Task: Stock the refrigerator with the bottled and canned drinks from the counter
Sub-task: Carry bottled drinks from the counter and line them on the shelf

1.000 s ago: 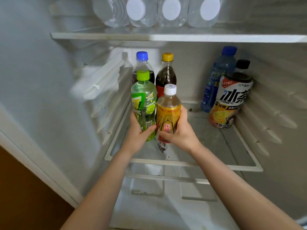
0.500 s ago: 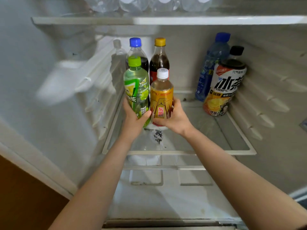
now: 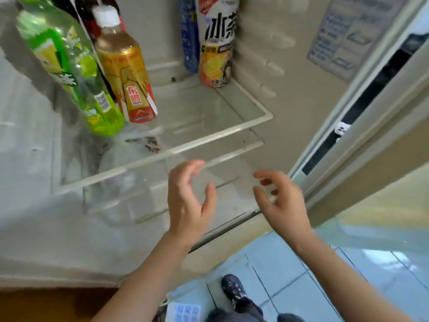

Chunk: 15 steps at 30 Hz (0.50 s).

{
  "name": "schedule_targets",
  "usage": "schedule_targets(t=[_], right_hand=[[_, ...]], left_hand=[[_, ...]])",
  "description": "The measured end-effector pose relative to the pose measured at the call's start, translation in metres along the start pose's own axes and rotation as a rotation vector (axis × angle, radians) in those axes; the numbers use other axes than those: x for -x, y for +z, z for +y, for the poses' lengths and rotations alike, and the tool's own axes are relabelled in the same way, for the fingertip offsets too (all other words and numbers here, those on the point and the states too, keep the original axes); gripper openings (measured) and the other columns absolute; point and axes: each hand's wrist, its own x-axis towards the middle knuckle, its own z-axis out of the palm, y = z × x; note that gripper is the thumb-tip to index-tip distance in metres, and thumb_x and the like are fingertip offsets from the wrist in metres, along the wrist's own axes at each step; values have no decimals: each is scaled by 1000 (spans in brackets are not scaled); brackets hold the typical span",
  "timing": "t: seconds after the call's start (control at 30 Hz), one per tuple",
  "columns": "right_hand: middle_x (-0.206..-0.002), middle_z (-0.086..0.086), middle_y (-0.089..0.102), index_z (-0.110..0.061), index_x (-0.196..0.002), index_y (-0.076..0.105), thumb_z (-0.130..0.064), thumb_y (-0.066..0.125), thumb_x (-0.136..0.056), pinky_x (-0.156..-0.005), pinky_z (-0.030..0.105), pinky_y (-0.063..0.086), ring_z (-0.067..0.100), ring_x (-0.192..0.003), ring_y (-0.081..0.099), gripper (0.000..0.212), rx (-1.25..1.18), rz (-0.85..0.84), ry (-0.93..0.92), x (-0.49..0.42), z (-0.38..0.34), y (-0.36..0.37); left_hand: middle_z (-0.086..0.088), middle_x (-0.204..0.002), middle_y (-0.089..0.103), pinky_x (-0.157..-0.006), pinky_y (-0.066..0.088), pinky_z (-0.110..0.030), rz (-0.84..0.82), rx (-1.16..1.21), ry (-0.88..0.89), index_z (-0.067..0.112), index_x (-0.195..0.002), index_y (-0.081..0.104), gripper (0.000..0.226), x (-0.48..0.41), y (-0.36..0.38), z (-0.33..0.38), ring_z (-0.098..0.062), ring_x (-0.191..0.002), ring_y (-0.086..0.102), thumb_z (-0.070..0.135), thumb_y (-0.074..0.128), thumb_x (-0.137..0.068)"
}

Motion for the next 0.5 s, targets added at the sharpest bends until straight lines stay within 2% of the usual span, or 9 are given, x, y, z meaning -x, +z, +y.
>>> schedule_targets(t=[0.13,0.2,0.27,0.37,0.43,0.5], right_hand=[[-96,-18,55,-24,-104,62,-12,62,-84,-70,15,39,-2,-86,54,23,133,-23,327,93,72,-17],[-103,-15,54,-25,-109,61,-17,60,-87,-70,14,38,3,-89,54,23,203,-82,542,144,105,-25],[-108,-10,58,-23,-111,60,-21,57,-89,-75,21,43,8,-92,58,22,248,-116,761,201,132,-34],[-109,0,65,-20,-110,62,-24,51,-91,-82,32,49,20,-96,61,22,301,-177,1075,289,150,-41],[-106,1,68,-20,-107,64,-25,51,-91,-80,29,47,22,-99,62,21,269,-145,1251,348,154,-40],[-107,1,69,-21,-107,63,-26,51,-91,-80,28,45,21,-101,62,21,213,-112,1399,404,155,-35]], left_hand=[[15,-94,56,-75,42,-18,-470,97,-247,24,-110,51,25,65,52,7,-6,-80,52,22,49,-85],[18,-89,55,-74,47,-24,-777,82,-335,22,-107,58,20,103,77,7,-6,-78,53,18,54,-88],[19,-87,55,-76,50,-32,-1110,104,-464,18,-107,61,18,141,97,10,-10,-78,56,15,58,-90],[12,-98,62,-78,45,-24,-1537,61,-588,18,-112,61,20,197,108,20,-10,-83,56,21,59,-92],[2,-110,67,-81,41,-19,-1706,11,-592,18,-110,63,19,231,110,26,-10,-90,57,21,57,-93],[-3,-117,66,-87,41,-19,-1858,-78,-547,15,-113,63,22,258,113,33,-14,-102,59,22,56,-93]])
